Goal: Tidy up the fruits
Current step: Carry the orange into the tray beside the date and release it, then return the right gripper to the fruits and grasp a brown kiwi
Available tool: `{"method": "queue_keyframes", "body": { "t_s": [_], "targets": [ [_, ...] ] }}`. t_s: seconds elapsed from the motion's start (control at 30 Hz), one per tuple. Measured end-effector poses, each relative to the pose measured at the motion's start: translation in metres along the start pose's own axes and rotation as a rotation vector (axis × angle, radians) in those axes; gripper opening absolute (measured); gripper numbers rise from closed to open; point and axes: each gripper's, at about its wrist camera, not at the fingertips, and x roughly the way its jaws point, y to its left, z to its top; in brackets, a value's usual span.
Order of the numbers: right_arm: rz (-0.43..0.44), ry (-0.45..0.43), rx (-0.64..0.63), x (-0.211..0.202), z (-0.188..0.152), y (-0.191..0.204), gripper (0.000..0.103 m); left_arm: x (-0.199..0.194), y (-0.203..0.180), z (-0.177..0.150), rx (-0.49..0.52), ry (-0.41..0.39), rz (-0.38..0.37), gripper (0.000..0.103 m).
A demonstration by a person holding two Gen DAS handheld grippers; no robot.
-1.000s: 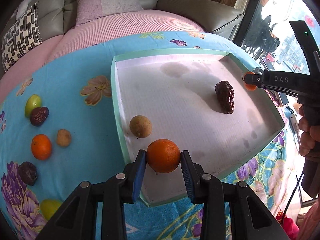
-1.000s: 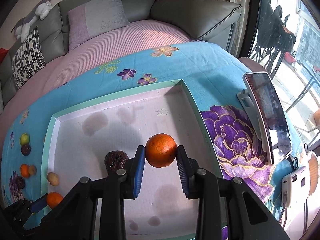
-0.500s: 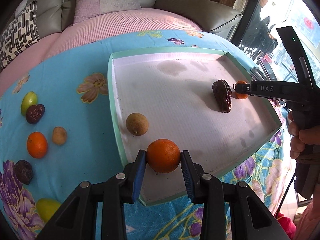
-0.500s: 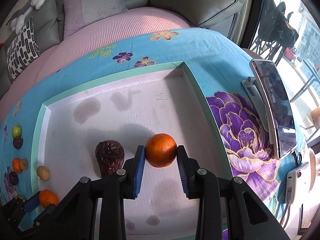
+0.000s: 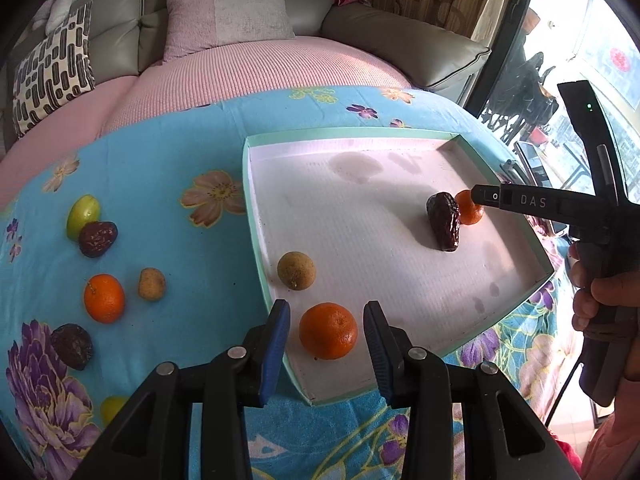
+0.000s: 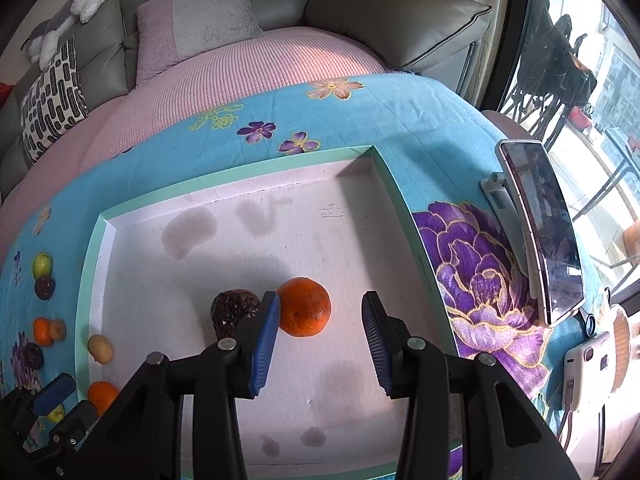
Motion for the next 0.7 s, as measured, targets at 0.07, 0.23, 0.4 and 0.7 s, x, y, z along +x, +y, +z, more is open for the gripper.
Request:
{"method": "queue_keyframes", "body": {
  "t_s": [0.07, 0.23, 0.4, 0.7],
  "targets": [
    [-0.001, -0.018, -0.008, -0.006, 0.001, 0.003, 0.044, -0.007, 0.007, 0.002, -0.021, -0.020, 0.010, 0.042],
    [0.000, -0.037, -0.031, -0.014, 0.000, 0.011, 0.044, -0.019, 0.032, 0.005, -0.104, -0.056, 0.054, 0.049],
    [0.007, -0.051, -0.052, -0.019, -0.002, 0.021, 0.045, -0.019, 0.065, 0.002, -0.223, -0.051, 0.121, 0.071],
    [0.016, -0.042, -0.066, -0.012, -0.007, 0.032, 0.087, -0.016, 0.108, -0.011, -0.347, -0.046, 0.248, 0.103]
  ]
}}
